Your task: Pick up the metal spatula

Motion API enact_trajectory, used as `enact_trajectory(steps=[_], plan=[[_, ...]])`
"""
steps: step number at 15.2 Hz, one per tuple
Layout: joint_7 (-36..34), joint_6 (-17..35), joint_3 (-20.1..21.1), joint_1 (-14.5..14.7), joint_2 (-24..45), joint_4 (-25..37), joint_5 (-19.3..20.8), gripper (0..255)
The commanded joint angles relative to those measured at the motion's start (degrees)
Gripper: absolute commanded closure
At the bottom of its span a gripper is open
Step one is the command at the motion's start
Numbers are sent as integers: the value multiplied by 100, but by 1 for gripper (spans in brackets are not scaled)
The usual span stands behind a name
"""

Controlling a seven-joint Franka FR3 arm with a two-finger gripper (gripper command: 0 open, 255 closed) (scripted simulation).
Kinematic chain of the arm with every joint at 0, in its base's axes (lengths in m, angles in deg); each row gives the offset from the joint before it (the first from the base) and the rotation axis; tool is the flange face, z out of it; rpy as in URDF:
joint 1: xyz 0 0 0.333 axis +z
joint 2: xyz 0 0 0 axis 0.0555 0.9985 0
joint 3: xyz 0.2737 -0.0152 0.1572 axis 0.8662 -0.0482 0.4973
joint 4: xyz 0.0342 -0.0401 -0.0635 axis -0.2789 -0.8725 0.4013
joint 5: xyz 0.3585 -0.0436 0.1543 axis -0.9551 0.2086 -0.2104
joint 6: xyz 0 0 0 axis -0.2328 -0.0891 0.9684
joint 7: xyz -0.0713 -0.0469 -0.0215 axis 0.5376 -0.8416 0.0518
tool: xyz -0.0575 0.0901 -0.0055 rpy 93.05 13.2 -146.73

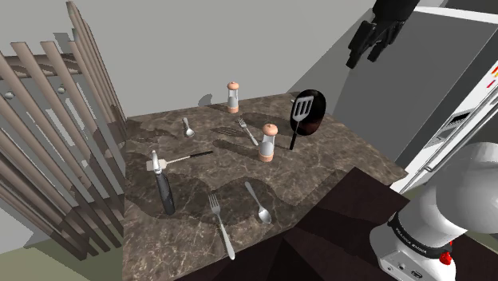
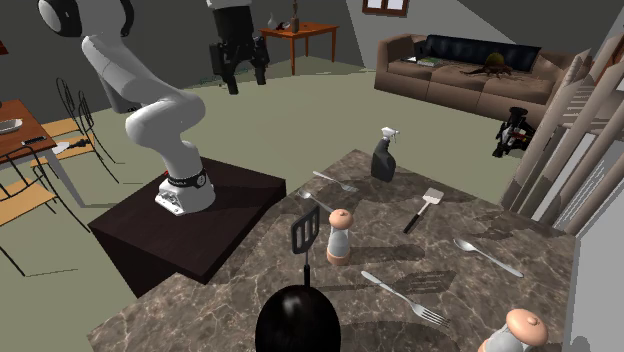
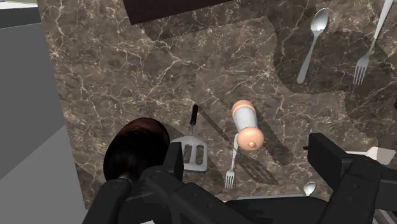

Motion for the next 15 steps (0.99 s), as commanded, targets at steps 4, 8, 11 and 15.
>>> enact_trajectory(steps=[4,8,11,15], plan=[[-286,960,110,-95,-462,-991,110,0],[-713,2308,280,-256,-866,-2179,284,0],[-1088,3421,445,-430,-951,-2958,450,0],[-1725,5138,801,-851,-637,-3792,758,0]])
